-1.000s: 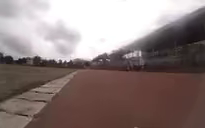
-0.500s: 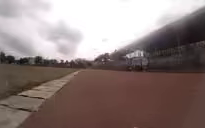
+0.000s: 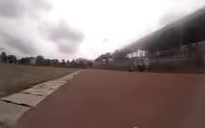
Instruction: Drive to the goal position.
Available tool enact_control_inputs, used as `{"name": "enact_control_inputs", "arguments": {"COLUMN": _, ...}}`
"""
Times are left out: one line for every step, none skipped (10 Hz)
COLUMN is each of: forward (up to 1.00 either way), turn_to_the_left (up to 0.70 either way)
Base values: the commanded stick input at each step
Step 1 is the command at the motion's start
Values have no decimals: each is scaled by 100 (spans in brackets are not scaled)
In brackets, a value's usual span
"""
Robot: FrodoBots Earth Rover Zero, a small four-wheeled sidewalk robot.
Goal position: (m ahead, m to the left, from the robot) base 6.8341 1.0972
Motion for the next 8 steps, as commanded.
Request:
{"name": "enact_control_inputs", "arguments": {"forward": 100, "turn_to_the_left": 0}}
{"name": "enact_control_inputs", "arguments": {"forward": 100, "turn_to_the_left": 0}}
{"name": "enact_control_inputs", "arguments": {"forward": 100, "turn_to_the_left": 0}}
{"name": "enact_control_inputs", "arguments": {"forward": 100, "turn_to_the_left": 0}}
{"name": "enact_control_inputs", "arguments": {"forward": 100, "turn_to_the_left": 0}}
{"name": "enact_control_inputs", "arguments": {"forward": 100, "turn_to_the_left": 0}}
{"name": "enact_control_inputs", "arguments": {"forward": 100, "turn_to_the_left": 0}}
{"name": "enact_control_inputs", "arguments": {"forward": 100, "turn_to_the_left": 0}}
